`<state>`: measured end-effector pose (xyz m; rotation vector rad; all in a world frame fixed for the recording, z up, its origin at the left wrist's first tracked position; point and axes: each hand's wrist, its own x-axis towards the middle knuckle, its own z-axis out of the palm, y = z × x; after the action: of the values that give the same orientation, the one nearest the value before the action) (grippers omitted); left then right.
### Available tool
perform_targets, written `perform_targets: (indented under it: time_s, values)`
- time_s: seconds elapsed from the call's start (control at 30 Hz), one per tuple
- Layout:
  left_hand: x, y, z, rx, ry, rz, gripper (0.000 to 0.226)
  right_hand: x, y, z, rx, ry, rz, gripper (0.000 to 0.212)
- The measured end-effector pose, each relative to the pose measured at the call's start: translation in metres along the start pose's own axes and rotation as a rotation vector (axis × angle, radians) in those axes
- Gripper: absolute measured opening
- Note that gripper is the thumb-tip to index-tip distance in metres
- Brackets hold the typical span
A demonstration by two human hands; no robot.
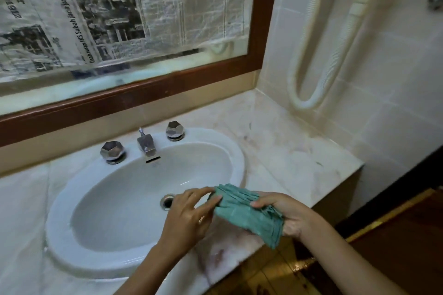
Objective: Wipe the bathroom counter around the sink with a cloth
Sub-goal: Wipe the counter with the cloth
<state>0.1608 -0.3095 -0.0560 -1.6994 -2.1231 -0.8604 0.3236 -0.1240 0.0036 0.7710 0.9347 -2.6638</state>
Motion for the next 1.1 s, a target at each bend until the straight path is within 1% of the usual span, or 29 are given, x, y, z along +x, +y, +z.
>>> perform_targets:
  time_s: [0.07,0.13,0.17,0.23,0.27,0.3,0.33,0.37,0.4,0.43,0.47,0.63,0.7,0.77,0.83,0.9,0.97,1.1]
  values:
    - [0.019,0.01,0.025,-0.027,-0.126,-0.113,0.035,-0.014,-0.022,-0.028,0.041,0.166,-0.114,0.047]
    - [0.039,0.016,0.05,-0.037,-0.242,-0.268,0.043,-0.022,-0.048,-0.059,0.007,0.422,-0.272,0.043]
    - [0.05,0.018,0.061,-0.039,-0.29,-0.355,0.047,-0.024,-0.062,-0.072,-0.101,0.566,-0.357,0.045]
    - [0.07,0.024,0.081,-0.036,-0.35,-0.512,0.057,-0.021,-0.09,-0.102,-0.432,0.884,-0.475,0.052]
    - [0.08,0.027,0.091,-0.026,-0.388,-0.574,0.059,-0.017,-0.102,-0.118,-0.657,1.01,-0.513,0.054]
    - [0.09,0.029,0.099,0.0,-0.407,-0.621,0.061,-0.011,-0.113,-0.134,-0.921,1.073,-0.516,0.054]
    - [0.098,0.031,0.107,0.034,-0.41,-0.658,0.062,-0.002,-0.12,-0.148,-1.183,1.054,-0.494,0.052]
    - [0.105,0.031,0.114,0.063,-0.408,-0.693,0.062,0.007,-0.124,-0.16,-1.404,0.968,-0.429,0.05]
    - [0.111,0.031,0.121,0.086,-0.41,-0.73,0.063,0.018,-0.125,-0.172,-1.585,0.863,-0.352,0.057]
    - [0.116,0.03,0.127,0.101,-0.415,-0.765,0.063,0.028,-0.124,-0.182,-1.727,0.797,-0.29,0.072]
    - [0.12,0.03,0.132,0.104,-0.422,-0.792,0.064,0.037,-0.121,-0.19,-1.812,0.773,-0.256,0.08]
    - [0.126,0.034,0.142,0.028,-0.47,-0.901,0.065,0.054,-0.116,-0.211,-1.951,0.78,-0.304,0.075]
    - [0.128,0.035,0.142,0.024,-0.476,-0.913,0.065,0.059,-0.128,-0.229,-1.978,0.813,-0.309,0.067]
    - [0.129,0.034,0.143,0.024,-0.47,-0.931,0.066,0.071,-0.156,-0.244,-1.942,0.904,-0.275,0.062]
    - [0.129,0.033,0.144,0.029,-0.466,-0.943,0.066,0.093,-0.194,-0.255,-1.901,1.012,-0.228,0.065]
    - [0.128,0.033,0.145,0.028,-0.456,-0.939,0.067,0.122,-0.231,-0.261,-1.903,1.056,-0.218,0.069]
    - [0.128,0.032,0.145,0.031,-0.452,-0.934,0.066,0.157,-0.264,-0.259,-1.925,1.005,-0.222,0.068]
    - [0.126,0.031,0.146,0.039,-0.439,-0.928,0.065,0.228,-0.304,-0.23,-1.986,0.867,-0.252,0.055]
